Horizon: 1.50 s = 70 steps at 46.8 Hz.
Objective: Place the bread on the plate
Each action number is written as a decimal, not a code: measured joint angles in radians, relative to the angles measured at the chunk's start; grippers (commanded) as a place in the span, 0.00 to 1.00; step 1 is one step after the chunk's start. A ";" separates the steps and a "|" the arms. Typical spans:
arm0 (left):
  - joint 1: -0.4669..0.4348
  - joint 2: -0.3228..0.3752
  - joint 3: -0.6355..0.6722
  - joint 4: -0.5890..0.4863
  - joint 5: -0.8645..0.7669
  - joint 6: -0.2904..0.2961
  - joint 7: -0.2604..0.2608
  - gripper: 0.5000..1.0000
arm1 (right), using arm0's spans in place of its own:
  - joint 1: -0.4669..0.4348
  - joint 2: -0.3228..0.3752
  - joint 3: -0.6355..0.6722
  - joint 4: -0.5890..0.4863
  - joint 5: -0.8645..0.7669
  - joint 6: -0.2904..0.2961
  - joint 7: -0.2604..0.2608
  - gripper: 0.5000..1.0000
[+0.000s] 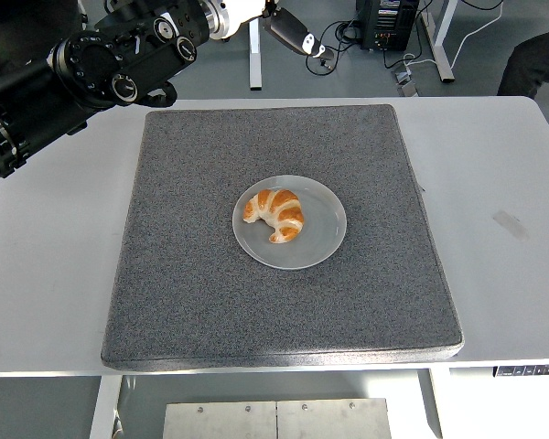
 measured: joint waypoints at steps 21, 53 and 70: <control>0.150 0.000 -0.222 0.031 -0.355 0.128 0.001 0.97 | 0.012 0.000 0.001 -0.005 0.000 -0.002 0.000 1.00; 0.384 0.144 -0.739 0.033 -0.553 -0.002 0.040 0.97 | 0.017 0.000 -0.001 -0.005 0.000 -0.003 0.000 1.00; 0.447 0.073 -0.777 0.033 -0.561 -0.067 0.163 0.97 | 0.029 0.000 0.002 -0.006 0.000 -0.006 0.000 1.00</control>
